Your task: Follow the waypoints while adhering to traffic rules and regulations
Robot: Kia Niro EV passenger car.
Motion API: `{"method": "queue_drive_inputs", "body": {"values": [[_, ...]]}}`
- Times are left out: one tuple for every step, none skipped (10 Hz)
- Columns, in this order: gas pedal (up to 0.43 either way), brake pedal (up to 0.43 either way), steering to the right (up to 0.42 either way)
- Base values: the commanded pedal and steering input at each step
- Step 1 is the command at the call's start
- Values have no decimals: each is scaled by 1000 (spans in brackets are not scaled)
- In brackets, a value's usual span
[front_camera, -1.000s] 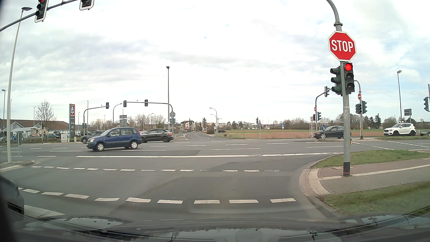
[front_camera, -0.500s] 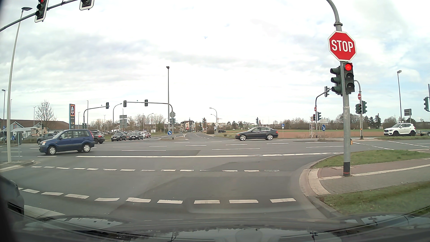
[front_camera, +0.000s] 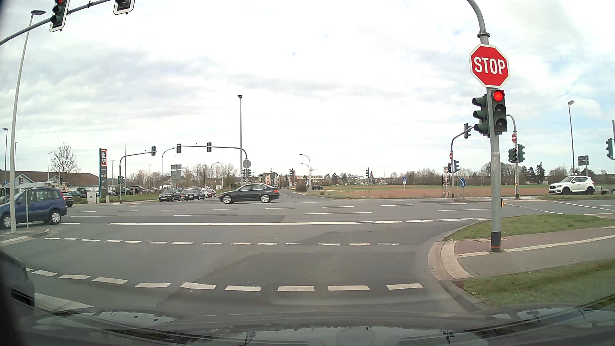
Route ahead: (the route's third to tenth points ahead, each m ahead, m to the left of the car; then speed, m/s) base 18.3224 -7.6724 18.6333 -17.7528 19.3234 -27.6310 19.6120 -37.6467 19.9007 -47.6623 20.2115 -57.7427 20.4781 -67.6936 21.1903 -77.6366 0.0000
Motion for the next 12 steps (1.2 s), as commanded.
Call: {"method": "queue_drive_inputs", "body": {"values": [[0, 287, -1], [0, 293, -1], [0, 287, -1], [0, 287, -1], [0, 287, -1], [0, 287, -1], [0, 287, -1], [0, 287, -1], [0, 287, -1], [0, 287, -1], [0, 287, -1], [0, 287, -1]]}}
